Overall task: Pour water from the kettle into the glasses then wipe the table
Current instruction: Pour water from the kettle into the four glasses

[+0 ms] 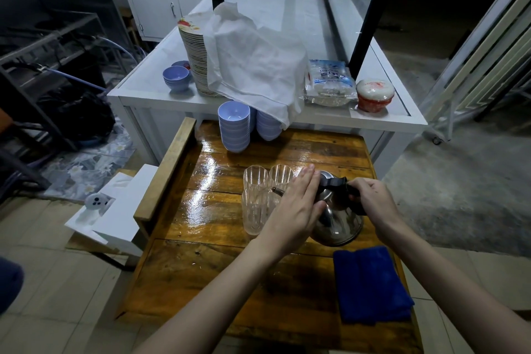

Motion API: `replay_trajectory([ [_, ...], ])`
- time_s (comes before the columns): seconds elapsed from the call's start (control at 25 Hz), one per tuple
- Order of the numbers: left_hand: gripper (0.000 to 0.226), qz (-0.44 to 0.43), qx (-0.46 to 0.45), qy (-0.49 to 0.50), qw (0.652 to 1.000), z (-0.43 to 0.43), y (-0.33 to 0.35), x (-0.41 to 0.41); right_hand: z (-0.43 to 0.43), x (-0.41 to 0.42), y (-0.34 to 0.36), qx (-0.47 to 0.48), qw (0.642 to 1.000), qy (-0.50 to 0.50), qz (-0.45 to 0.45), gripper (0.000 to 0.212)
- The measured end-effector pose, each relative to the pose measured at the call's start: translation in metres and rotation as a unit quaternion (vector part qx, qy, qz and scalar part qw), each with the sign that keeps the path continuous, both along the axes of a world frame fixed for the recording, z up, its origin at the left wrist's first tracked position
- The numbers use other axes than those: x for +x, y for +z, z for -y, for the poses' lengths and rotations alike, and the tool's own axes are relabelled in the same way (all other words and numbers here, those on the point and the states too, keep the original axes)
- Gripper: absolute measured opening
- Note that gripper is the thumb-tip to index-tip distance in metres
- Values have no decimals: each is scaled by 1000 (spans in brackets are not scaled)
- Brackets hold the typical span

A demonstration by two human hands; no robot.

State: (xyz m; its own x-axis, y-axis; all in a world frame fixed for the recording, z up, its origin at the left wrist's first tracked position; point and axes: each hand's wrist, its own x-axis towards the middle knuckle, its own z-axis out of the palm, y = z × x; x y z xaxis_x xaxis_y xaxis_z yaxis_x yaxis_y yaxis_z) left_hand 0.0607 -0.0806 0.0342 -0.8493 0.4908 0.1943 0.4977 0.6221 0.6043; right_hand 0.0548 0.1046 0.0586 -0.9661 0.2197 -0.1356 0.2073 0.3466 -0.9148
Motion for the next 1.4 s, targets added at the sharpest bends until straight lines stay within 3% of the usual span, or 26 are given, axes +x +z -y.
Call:
replay_trajectory([
  [1.4, 60, 32, 36, 15, 999, -10, 3, -4, -7, -10, 11, 52, 998, 12, -24, 38],
])
